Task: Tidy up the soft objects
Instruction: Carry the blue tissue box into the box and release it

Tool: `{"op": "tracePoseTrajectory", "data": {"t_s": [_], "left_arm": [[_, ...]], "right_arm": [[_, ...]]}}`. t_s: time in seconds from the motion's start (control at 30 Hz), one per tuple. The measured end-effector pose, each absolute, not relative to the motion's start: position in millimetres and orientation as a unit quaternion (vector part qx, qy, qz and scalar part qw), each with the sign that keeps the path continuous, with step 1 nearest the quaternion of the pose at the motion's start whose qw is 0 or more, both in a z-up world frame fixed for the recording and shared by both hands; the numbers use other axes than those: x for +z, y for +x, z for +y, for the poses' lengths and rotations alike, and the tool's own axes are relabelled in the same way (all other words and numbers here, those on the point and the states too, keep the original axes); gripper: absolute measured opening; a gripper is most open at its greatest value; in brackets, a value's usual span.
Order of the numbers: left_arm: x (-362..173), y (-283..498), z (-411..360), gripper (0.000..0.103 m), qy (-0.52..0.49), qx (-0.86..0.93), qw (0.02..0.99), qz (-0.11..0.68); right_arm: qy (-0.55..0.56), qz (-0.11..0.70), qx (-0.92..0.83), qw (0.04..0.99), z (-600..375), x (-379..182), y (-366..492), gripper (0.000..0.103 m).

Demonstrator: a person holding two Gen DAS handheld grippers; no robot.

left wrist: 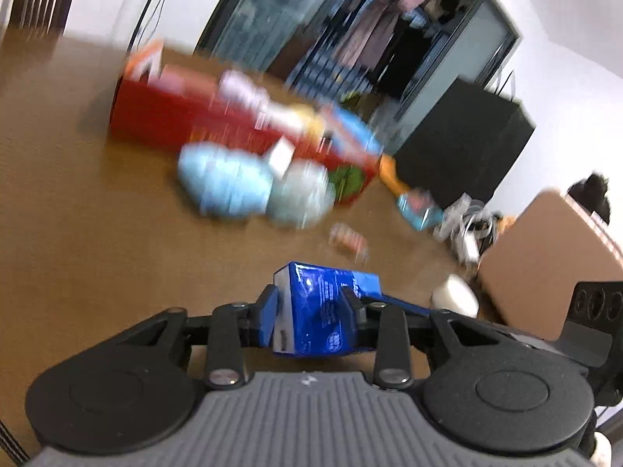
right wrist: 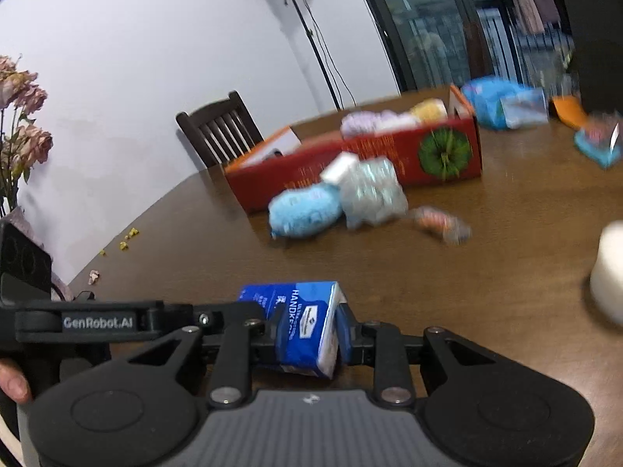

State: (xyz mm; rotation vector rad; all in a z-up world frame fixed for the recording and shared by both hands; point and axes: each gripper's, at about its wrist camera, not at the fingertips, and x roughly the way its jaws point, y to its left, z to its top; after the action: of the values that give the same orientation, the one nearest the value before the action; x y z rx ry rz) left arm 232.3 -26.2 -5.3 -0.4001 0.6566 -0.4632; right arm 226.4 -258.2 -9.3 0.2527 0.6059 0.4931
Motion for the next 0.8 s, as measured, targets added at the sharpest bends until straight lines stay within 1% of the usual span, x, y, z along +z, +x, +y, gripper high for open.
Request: {"op": "tracePoseTrajectory", "data": {"t_s": [0.1,0.2,0.27,0.33,0.43,0.53,0.6,0.63,0.7,0.8], "left_arm": [[32.3,260.9,-20.5,0.033,-0.182,-0.23,0.916,0.274],[68.0,309.5,-11.4,0.034,-0.168,-0.23,0.927,0.244],[81.5,357.9,-2.7,0.033,-0.173,-0.227,0.923,0.257],[84.8,403.4,3.3,0.033,-0.183,-0.224,0.915,0.28],[77.8,471.4,4.1,0.033,-0.175,-0.204,0.909,0.317],[55.2,527.7,-3.9,0.033,-0.155,-0.169,0.903,0.363],[34.6,556.1,-13.6,0.028,-0.139,-0.161,0.895,0.392],[23.8,566.0,-16.2,0.028,-0.134,-0.158,0.89,0.406],[6.5,574.5,-20.4,0.028,-0.119,-0.151,0.884,0.426],[10.1,573.3,-21.6,0.028,-0.097,-0.149,0.886,0.427]], "right_arm": [[0.104,0.261,0.254,0.926,-256.0,24.7,250.2,0.025],[0.082,0.235,0.271,0.93,-250.2,59.8,298.0,0.025],[0.088,0.236,0.282,0.926,-246.8,74.1,341.4,0.025],[0.1,0.257,0.284,0.918,-243.9,79.3,394.5,0.025],[0.118,0.3,0.277,0.905,-238.2,70.9,472.6,0.025],[0.132,0.342,0.257,0.894,-230.1,52.5,537.7,0.025],[0.111,0.371,0.227,0.893,-219.8,39.9,566.6,0.025],[0.087,0.382,0.202,0.898,-213.2,34.6,573.7,0.024],[0.038,0.394,0.178,0.901,-201.6,26.0,583.0,0.017],[0.019,0.403,0.187,0.896,-196.5,21.9,585.2,0.012]]}}
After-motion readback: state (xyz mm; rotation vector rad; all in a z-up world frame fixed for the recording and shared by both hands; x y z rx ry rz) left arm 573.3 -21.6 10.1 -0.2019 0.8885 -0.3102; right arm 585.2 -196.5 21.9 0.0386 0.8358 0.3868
